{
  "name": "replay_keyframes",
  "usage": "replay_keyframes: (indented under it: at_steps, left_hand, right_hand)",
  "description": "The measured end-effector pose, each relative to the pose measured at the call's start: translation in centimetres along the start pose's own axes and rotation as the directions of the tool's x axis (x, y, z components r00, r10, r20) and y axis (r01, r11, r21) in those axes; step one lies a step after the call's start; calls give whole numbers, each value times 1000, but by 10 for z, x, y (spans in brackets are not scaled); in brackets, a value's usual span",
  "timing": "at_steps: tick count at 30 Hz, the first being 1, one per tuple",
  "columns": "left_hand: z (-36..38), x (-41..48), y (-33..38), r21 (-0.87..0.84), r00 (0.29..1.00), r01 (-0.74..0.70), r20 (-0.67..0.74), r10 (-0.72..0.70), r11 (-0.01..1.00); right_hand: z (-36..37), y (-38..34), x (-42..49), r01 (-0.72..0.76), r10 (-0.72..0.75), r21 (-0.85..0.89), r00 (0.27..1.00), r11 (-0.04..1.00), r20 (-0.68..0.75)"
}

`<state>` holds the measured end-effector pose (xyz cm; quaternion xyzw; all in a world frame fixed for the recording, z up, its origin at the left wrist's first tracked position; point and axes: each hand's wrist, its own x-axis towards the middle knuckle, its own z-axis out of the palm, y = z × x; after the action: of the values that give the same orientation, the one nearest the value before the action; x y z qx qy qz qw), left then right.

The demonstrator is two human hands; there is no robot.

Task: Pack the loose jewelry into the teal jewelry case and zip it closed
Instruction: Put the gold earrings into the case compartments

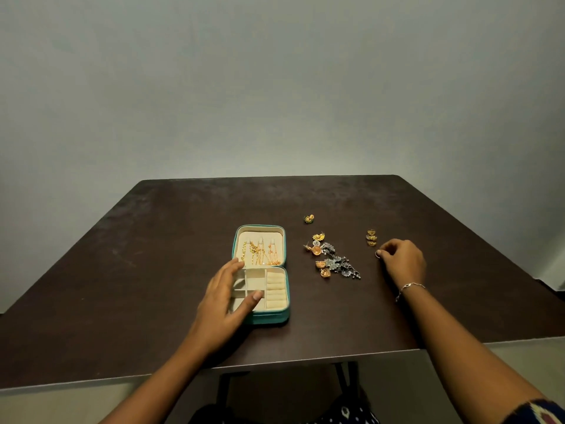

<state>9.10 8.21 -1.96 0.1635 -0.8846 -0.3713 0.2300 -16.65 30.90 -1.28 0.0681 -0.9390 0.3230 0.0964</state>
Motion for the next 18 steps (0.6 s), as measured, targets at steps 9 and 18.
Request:
replay_keyframes:
  at_steps: [9, 18]
  left_hand:
    - [-4, -3, 2, -17, 995, -86, -44, 85, 996]
    - [-3, -1, 3, -18, 996, -84, -36, 83, 996]
  right_hand:
    - [5, -14, -17, 121, -105, 79, 977, 989, -185]
    - [-5, -2, -26, 179, -196, 280, 980, 943, 34]
